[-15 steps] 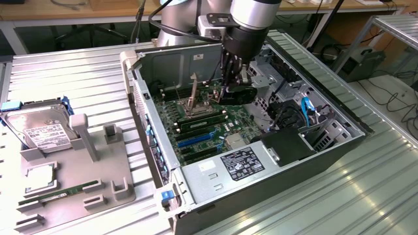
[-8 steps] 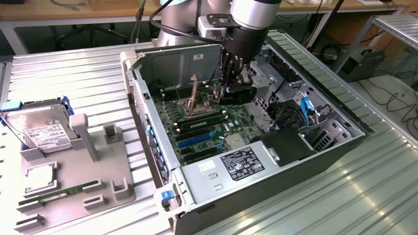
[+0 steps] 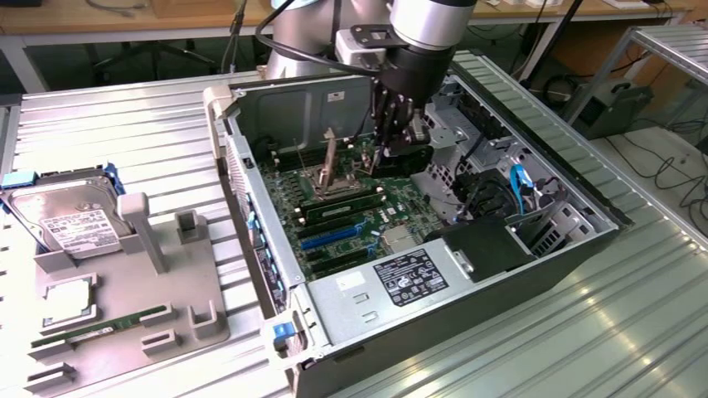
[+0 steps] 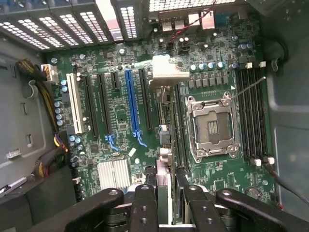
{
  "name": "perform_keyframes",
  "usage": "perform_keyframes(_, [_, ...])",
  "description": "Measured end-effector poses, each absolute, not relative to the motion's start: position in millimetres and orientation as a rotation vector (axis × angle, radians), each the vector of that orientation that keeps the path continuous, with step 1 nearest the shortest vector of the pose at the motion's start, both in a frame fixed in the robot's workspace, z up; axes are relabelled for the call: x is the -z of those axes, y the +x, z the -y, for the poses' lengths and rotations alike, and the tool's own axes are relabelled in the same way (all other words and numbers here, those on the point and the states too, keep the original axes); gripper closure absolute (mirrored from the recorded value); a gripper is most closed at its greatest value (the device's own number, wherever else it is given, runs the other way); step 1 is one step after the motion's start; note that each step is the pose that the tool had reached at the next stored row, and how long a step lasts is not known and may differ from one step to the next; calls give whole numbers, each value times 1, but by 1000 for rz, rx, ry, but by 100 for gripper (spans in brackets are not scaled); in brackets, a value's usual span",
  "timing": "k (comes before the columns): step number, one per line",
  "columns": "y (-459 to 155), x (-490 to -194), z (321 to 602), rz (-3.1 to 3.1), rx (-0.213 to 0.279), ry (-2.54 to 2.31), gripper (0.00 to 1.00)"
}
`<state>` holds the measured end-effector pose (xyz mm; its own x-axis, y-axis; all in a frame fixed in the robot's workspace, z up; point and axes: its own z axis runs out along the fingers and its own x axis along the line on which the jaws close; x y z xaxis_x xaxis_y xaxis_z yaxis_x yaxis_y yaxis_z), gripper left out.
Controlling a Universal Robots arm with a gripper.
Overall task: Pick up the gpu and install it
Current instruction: 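Insert the gpu into the slot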
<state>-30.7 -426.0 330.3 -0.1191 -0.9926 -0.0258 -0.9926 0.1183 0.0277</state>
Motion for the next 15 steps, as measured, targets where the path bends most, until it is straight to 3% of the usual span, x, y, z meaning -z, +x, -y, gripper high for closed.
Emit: perform_keyframes(15, [-31,-330,426,-2250,-60,-2193,73])
